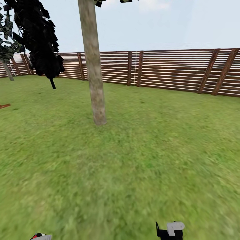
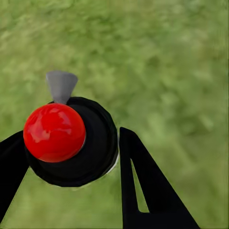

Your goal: In the garden, pick up the pesticide atomizer on the floor and spray pesticide onto both trees until each tree trunk is fully covered.

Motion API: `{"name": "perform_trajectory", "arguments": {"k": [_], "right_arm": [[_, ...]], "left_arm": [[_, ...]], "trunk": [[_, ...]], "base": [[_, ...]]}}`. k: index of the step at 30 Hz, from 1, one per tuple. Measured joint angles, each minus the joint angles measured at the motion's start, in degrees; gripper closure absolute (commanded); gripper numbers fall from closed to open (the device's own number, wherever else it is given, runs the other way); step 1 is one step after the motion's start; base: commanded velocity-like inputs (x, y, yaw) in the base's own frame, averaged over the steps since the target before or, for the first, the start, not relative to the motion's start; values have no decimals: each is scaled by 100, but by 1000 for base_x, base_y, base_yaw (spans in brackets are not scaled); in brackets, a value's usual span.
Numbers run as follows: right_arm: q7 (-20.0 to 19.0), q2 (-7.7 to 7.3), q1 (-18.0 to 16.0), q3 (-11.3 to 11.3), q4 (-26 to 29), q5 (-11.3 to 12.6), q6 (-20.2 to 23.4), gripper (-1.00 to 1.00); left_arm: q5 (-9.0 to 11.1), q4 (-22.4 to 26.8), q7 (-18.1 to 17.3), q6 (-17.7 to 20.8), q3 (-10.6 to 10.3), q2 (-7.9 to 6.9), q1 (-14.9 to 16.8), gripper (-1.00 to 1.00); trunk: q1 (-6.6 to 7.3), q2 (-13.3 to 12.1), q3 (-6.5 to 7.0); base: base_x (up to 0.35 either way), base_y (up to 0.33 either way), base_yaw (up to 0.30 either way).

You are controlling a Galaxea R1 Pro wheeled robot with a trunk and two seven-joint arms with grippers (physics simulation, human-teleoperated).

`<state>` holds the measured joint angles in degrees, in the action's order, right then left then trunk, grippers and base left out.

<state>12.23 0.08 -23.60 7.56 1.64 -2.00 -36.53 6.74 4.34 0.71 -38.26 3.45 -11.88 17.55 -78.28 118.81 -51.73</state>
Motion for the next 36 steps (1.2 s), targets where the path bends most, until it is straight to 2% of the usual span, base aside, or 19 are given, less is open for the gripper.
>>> {"name": "perform_trajectory", "arguments": {"k": [8, 13, 22, 36], "right_arm": [[-12, -57, -1, -5, 5, -8, -13, -100], [-3, -77, -2, 4, 6, -12, -19, -100], [-7, -76, -1, 5, 6, -13, -20, -100], [-7, -78, -1, 6, 6, -14, -20, -100]], "left_arm": [[0, 0, 0, 0, 0, 0, 0, 100], [1, -5, -1, 0, -1, 6, -1, 100], [1, -8, -1, 0, 0, 43, -1, 100], [1, -9, -1, 1, 0, 44, 0, 100]], "trunk": [[0, 0, 0], [0, 0, -21], [0, 0, -86], [0, 0, -211]], "base": [[340, 103, 2], [340, 97, 175], [340, 74, 155], [340, 17, 26]]}}
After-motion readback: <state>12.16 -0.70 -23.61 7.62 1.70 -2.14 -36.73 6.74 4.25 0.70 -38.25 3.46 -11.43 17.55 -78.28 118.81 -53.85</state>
